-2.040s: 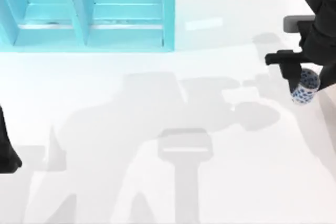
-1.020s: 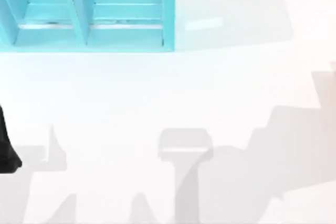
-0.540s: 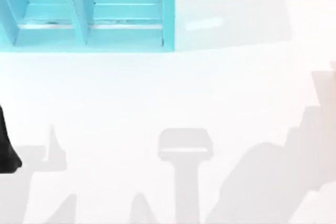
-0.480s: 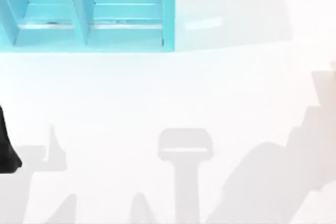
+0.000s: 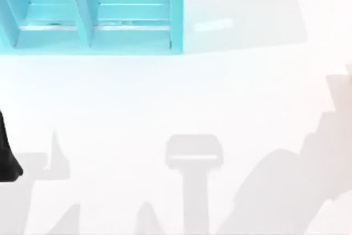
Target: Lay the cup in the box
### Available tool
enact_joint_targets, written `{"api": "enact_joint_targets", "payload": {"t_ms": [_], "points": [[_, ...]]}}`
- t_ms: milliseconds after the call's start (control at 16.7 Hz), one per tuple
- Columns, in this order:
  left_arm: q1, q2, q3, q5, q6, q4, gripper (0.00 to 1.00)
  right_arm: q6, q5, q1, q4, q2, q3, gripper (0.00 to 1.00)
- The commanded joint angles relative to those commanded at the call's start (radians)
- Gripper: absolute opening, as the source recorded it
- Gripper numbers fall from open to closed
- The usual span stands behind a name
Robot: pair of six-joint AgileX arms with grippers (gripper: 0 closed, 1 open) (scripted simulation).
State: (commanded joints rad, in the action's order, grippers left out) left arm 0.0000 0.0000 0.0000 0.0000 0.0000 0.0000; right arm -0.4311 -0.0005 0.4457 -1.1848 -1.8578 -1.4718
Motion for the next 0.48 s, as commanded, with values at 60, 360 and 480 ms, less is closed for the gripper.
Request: {"api": "enact_joint_targets", "payload": {"t_ms": [60, 360, 480], "points": [[0.0, 0.0, 0.0, 0.0, 0.0, 0.0, 1.0, 0.0, 0.0, 0.0, 0.0, 0.0, 0.0, 0.38], [0.0, 0.0, 0.0, 0.0, 0.0, 0.0, 1.0, 0.0, 0.0, 0.0, 0.0, 0.0, 0.0, 0.75], [0.0, 0.0, 0.0, 0.0, 0.0, 0.0, 1.0, 0.0, 0.0, 0.0, 0.0, 0.0, 0.0, 0.9]]}}
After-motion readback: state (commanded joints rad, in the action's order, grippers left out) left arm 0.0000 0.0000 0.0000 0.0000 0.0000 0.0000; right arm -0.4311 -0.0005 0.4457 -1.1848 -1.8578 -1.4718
